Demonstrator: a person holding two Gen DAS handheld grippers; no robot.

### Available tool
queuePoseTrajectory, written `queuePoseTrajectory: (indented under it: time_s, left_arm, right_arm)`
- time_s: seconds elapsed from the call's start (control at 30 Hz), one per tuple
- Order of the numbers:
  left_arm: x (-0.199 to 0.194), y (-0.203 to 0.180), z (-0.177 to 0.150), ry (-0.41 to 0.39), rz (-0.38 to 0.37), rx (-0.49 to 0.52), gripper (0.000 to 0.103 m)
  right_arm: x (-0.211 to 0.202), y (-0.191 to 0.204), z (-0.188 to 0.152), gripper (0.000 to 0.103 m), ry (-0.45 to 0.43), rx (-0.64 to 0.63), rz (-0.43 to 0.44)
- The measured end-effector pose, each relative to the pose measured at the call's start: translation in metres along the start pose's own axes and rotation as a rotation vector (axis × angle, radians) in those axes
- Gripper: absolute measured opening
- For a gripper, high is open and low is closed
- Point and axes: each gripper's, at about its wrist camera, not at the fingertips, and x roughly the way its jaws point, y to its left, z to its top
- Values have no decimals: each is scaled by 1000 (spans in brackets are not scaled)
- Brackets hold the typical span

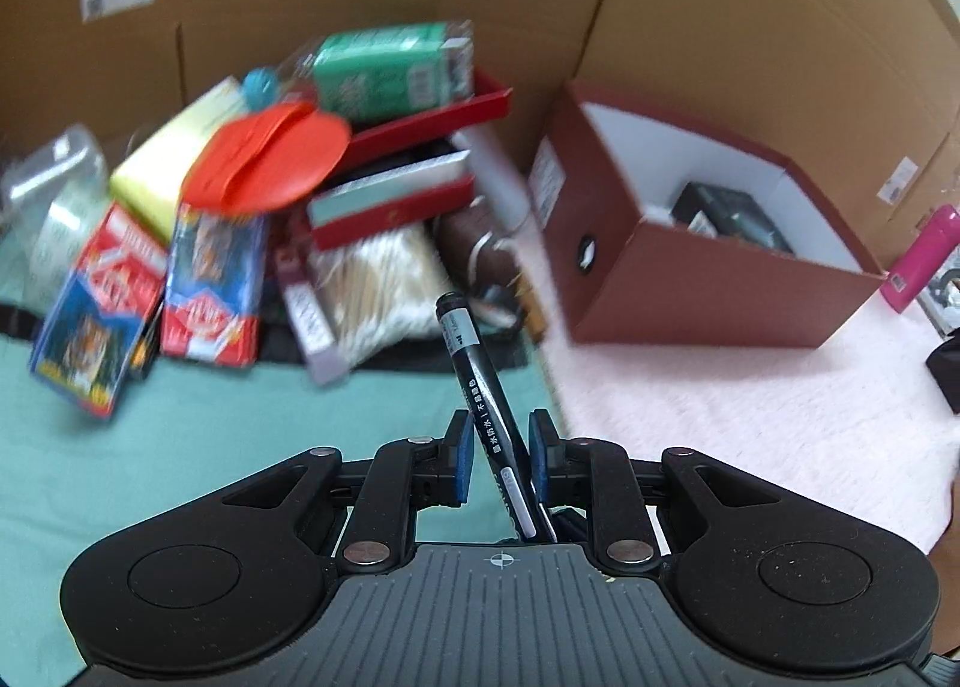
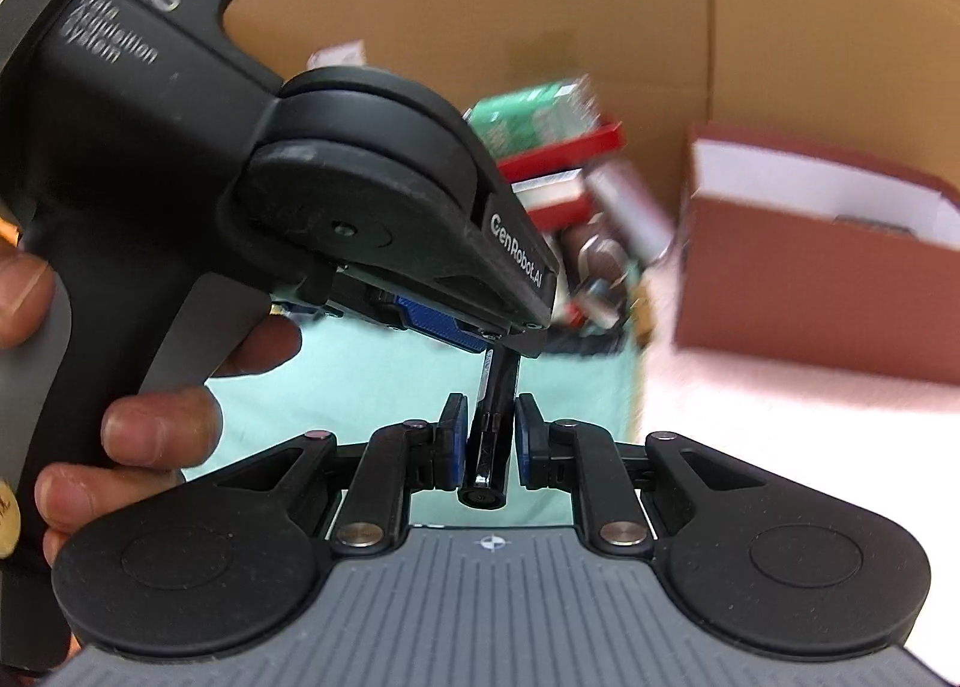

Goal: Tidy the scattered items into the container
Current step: 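Carry the black marker with the left gripper over the red box, then open the left gripper to drop the black marker into the box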

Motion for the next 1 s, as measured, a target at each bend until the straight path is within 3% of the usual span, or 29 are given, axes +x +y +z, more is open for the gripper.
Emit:
queuePoseTrajectory:
  time_s: [0.43,0.77,1.0]
  left_arm:
    - [15,-68,76,-121,-74,123,17]
    - [58,-95,130,-147,-79,172,18]
    - [107,-96,143,-103,-72,188,18]
  right_arm:
    - [-1,-71,68,18,-167,38,-102]
    - [34,-123,103,18,-208,66,-129]
    - [62,-148,99,18,-173,97,-126]
